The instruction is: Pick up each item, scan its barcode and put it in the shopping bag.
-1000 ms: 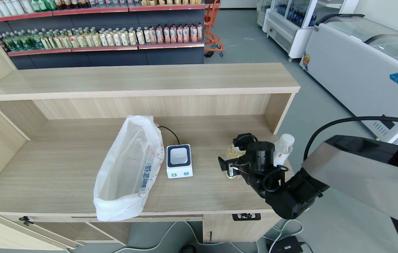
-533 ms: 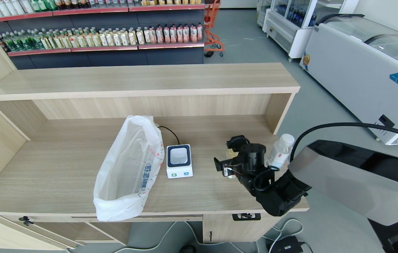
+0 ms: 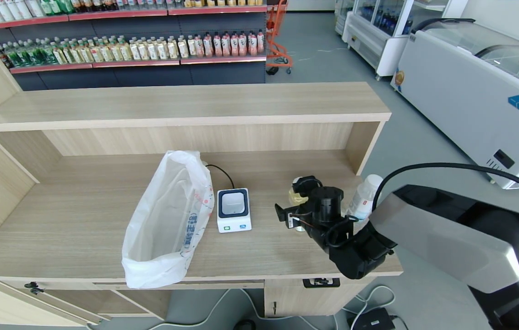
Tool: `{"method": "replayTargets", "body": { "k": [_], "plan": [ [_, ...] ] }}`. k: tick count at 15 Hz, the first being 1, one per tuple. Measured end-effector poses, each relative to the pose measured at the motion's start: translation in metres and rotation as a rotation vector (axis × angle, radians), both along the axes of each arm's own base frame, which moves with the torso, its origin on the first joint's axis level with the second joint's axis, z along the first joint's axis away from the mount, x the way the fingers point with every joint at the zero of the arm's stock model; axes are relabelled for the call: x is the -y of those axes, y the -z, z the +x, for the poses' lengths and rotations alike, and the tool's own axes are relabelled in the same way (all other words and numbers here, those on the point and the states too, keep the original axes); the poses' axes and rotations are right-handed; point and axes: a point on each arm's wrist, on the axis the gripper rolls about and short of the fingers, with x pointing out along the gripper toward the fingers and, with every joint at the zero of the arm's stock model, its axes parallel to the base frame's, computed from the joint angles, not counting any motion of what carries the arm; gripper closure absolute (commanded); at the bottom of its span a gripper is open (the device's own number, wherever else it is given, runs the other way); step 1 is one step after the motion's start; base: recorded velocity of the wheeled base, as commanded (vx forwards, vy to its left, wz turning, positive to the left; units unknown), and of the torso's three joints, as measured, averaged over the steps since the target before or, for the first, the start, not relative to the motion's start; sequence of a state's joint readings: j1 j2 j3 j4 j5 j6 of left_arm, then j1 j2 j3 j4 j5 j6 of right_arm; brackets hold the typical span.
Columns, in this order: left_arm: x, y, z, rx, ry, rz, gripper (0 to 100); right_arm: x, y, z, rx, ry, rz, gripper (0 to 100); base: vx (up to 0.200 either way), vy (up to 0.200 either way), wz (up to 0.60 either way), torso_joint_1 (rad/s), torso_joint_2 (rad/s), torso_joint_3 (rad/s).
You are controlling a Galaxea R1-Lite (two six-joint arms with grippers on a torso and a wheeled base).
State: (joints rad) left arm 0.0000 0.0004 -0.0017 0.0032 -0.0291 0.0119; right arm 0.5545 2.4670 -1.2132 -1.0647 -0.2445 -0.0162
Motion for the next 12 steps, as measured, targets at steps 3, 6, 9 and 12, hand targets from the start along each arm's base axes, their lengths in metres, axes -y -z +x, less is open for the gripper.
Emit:
{"method": "replayTargets", "body": {
  "k": [3, 6, 9, 12],
  "plan": [
    [0.000, 0.000, 0.000, 0.000, 0.000, 0.000, 100, 0.005, -0.001, 0.000, -0.005, 0.006, -0.004, 100, 0.000, 0.000, 0.00, 0.000, 0.00, 0.000],
    [0.000, 0.000, 0.000, 0.000, 0.000, 0.000, 100, 0.010, 0.004, -0.006, -0.035, 0.008, -0.023, 100, 0.000, 0.000, 0.00, 0.000, 0.00, 0.000],
    [0.000, 0.000, 0.000, 0.000, 0.000, 0.000, 100, 0.015, 0.006, -0.013, -0.054, 0.010, -0.029, 100, 0.000, 0.000, 0.00, 0.000, 0.00, 0.000],
    [0.000, 0.000, 0.000, 0.000, 0.000, 0.000, 100, 0.017, -0.006, -0.017, -0.062, -0.016, 0.015, 100, 0.000, 0.000, 0.00, 0.000, 0.00, 0.000]
  ]
}}
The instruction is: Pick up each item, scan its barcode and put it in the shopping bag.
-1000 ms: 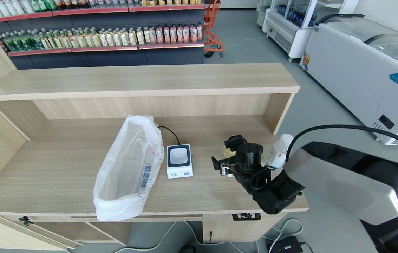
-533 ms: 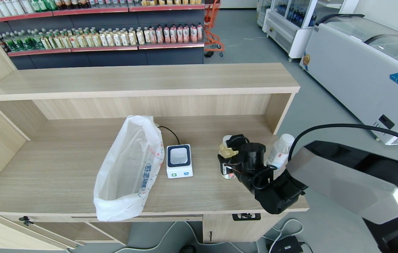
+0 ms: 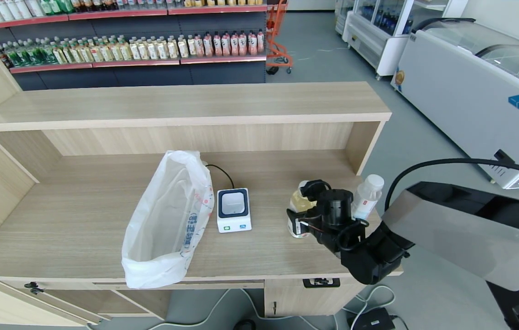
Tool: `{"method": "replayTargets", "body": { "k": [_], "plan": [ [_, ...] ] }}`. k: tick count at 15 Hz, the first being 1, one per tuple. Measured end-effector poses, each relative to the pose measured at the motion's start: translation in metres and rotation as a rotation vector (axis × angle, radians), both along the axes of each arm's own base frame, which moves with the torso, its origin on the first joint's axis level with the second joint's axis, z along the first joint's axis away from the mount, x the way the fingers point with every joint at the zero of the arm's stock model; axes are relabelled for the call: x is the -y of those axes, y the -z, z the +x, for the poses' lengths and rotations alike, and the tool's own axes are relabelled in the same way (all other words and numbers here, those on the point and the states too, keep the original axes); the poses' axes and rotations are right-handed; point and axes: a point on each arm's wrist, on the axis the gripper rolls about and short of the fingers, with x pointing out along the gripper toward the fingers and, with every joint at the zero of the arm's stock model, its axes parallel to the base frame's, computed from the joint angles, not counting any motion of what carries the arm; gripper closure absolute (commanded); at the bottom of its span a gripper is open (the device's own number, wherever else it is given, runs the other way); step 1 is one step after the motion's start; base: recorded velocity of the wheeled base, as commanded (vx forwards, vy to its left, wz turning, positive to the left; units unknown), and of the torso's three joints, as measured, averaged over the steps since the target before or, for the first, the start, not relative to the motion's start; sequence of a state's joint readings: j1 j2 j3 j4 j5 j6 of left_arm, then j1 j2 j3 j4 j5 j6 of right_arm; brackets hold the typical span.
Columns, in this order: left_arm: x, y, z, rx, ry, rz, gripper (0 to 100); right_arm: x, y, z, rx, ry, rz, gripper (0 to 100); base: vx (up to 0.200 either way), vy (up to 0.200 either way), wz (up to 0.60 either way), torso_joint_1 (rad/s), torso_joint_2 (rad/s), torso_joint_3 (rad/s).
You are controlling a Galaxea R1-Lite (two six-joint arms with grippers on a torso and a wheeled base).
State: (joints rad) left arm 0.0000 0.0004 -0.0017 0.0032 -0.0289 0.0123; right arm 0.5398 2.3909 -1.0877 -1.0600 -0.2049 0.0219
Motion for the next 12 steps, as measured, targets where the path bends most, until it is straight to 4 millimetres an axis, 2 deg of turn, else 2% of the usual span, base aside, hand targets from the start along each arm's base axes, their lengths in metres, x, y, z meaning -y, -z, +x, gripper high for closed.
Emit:
{"method": "replayTargets", "body": {
  "k": [3, 5, 8, 10, 12],
  "plan": [
    [0.000, 0.000, 0.000, 0.000, 0.000, 0.000, 100, 0.002, -0.023, -0.005, -0.053, -0.040, 0.086, 100, 0.000, 0.000, 0.00, 0.000, 0.00, 0.000],
    [0.000, 0.000, 0.000, 0.000, 0.000, 0.000, 100, 0.009, -0.076, -0.018, -0.096, -0.132, 0.222, 100, 0.000, 0.000, 0.00, 0.000, 0.00, 0.000],
    [0.000, 0.000, 0.000, 0.000, 0.000, 0.000, 100, 0.036, -0.168, -0.062, -0.141, -0.399, 0.425, 100, 0.000, 0.000, 0.00, 0.000, 0.00, 0.000],
    [0.000, 0.000, 0.000, 0.000, 0.000, 0.000, 100, 0.063, -0.206, -0.098, -0.165, -0.608, 0.491, 100, 0.000, 0.000, 0.00, 0.000, 0.00, 0.000],
    [0.000, 0.000, 0.000, 0.000, 0.000, 0.000, 100, 0.087, -0.223, -0.129, -0.180, -0.745, 0.513, 100, 0.000, 0.000, 0.00, 0.000, 0.00, 0.000]
  ]
}}
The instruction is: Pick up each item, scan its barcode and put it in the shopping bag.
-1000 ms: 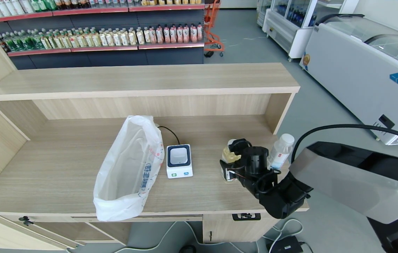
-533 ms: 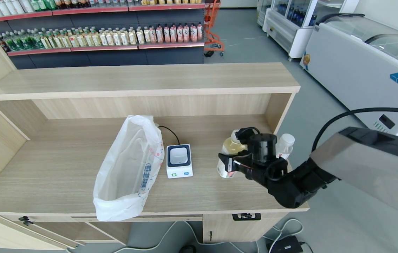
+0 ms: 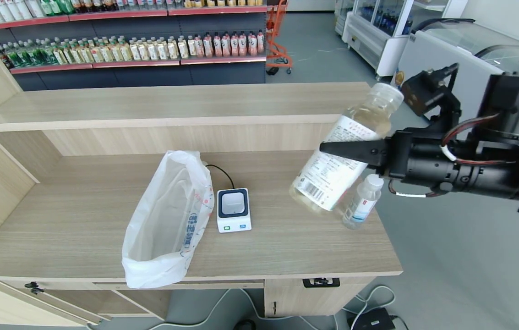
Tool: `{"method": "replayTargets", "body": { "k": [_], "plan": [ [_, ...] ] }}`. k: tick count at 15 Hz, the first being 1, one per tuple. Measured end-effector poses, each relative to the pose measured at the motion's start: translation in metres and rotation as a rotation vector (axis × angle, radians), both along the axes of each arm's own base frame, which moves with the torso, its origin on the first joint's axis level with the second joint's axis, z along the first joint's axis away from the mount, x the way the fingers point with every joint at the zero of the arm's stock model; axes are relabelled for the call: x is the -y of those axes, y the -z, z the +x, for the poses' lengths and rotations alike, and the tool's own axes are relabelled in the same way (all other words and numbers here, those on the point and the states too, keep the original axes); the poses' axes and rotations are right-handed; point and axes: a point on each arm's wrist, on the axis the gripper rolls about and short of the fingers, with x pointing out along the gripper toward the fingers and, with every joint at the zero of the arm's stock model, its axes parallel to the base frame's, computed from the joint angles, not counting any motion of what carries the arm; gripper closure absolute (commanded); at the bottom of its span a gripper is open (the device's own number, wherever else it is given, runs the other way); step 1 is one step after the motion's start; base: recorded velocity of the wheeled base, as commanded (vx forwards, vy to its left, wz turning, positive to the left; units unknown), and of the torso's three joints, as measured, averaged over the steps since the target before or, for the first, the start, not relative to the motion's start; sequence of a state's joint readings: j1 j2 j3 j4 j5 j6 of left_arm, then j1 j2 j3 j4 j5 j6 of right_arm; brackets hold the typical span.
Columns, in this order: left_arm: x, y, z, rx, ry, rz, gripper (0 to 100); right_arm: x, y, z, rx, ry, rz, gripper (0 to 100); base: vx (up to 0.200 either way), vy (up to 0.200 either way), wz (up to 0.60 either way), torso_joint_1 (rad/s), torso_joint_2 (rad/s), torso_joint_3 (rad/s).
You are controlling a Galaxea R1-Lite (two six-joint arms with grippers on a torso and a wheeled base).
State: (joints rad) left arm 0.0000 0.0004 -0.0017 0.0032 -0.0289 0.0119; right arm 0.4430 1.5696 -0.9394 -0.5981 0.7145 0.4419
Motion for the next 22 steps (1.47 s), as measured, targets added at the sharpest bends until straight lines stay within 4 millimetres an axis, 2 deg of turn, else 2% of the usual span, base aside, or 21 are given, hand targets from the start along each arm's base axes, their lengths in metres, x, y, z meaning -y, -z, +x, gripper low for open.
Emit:
{"method": "replayTargets", "body": {
  "k": [3, 7, 11, 15, 22],
  "plan": [
    [0.000, 0.000, 0.000, 0.000, 0.000, 0.000, 100, 0.019, -0.014, -0.037, 0.032, -0.153, 0.028, 100, 0.000, 0.000, 0.00, 0.000, 0.00, 0.000],
    [0.000, 0.000, 0.000, 0.000, 0.000, 0.000, 100, 0.031, -0.032, -0.064, 0.021, -0.272, 0.079, 100, 0.000, 0.000, 0.00, 0.000, 0.00, 0.000],
    [0.000, 0.000, 0.000, 0.000, 0.000, 0.000, 100, 0.035, -0.038, -0.078, 0.039, -0.349, 0.084, 100, 0.000, 0.000, 0.00, 0.000, 0.00, 0.000],
    [0.000, 0.000, 0.000, 0.000, 0.000, 0.000, 100, 0.034, -0.043, -0.090, -0.018, -0.405, 0.102, 100, 0.000, 0.000, 0.00, 0.000, 0.00, 0.000],
    [0.000, 0.000, 0.000, 0.000, 0.000, 0.000, 100, 0.024, -0.051, -0.107, -0.051, -0.498, 0.122, 100, 0.000, 0.000, 0.00, 0.000, 0.00, 0.000]
  ]
}}
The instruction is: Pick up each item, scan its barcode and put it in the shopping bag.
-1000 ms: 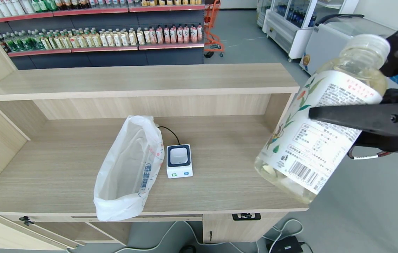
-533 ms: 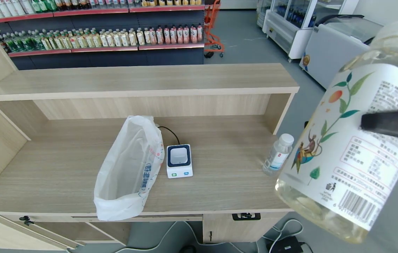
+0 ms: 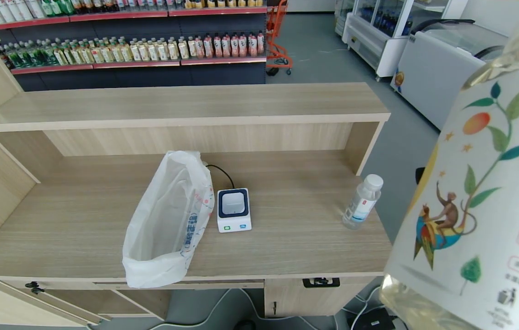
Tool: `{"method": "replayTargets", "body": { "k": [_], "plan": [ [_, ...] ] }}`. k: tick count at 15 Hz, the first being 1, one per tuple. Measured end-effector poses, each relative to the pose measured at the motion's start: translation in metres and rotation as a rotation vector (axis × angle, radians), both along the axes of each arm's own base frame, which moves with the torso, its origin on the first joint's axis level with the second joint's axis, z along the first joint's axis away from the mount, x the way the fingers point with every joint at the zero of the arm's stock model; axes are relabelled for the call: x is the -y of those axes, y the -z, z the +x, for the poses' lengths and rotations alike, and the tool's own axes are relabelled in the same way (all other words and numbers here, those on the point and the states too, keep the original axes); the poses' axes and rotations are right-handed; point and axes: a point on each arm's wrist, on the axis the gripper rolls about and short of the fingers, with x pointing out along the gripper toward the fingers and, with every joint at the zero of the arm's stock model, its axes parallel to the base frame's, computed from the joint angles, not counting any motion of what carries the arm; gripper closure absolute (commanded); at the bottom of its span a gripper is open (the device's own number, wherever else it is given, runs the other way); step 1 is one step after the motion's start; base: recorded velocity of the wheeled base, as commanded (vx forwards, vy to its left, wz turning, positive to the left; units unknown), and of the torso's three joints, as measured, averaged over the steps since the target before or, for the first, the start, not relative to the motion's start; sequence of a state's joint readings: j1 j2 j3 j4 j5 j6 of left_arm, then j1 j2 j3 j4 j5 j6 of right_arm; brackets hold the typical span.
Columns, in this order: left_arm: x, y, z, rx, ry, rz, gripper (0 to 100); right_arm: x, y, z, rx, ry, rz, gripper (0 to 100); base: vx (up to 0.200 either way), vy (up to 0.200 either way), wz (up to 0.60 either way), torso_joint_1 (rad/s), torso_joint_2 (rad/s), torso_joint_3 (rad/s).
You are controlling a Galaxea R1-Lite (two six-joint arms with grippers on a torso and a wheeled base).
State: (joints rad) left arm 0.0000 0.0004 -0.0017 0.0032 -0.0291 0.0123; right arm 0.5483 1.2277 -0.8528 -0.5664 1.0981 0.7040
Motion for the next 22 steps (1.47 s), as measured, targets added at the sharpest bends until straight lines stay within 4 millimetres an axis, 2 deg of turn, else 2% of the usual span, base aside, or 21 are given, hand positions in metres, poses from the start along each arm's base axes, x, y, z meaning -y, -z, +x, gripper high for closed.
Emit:
{"method": "replayTargets", "body": {
  "k": [9, 11, 13, 16, 18, 19, 22],
  "plan": [
    [0.000, 0.000, 0.000, 0.000, 0.000, 0.000, 100, -0.001, 0.005, -0.001, -0.012, 0.006, -0.008, 100, 0.000, 0.000, 0.00, 0.000, 0.00, 0.000],
    [0.000, 0.000, 0.000, 0.000, 0.000, 0.000, 100, -0.001, 0.006, 0.000, 0.028, 0.064, 0.000, 100, 0.000, 0.000, 0.00, 0.000, 0.00, 0.000],
    [0.000, 0.000, 0.000, 0.000, 0.000, 0.000, 100, -0.002, 0.012, 0.010, 0.192, 0.214, -0.008, 100, 0.000, 0.000, 0.00, 0.000, 0.00, 0.000],
    [0.000, 0.000, 0.000, 0.000, 0.000, 0.000, 100, -0.003, 0.032, 0.033, 0.319, 0.466, -0.108, 100, 0.000, 0.000, 0.00, 0.000, 0.00, 0.000],
    [0.000, 0.000, 0.000, 0.000, 0.000, 0.000, 100, 0.005, 0.046, 0.056, 0.541, 0.871, -0.335, 100, 0.000, 0.000, 0.00, 0.000, 0.00, 0.000],
    [0.000, 0.000, 0.000, 0.000, 0.000, 0.000, 100, 0.008, 0.051, 0.065, 0.659, 0.966, -0.437, 100, 0.000, 0.000, 0.00, 0.000, 0.00, 0.000],
    [0.000, 0.000, 0.000, 0.000, 0.000, 0.000, 100, 0.011, 0.069, 0.078, 0.857, 1.033, -0.522, 100, 0.000, 0.000, 0.00, 0.000, 0.00, 0.000]
  ]
}}
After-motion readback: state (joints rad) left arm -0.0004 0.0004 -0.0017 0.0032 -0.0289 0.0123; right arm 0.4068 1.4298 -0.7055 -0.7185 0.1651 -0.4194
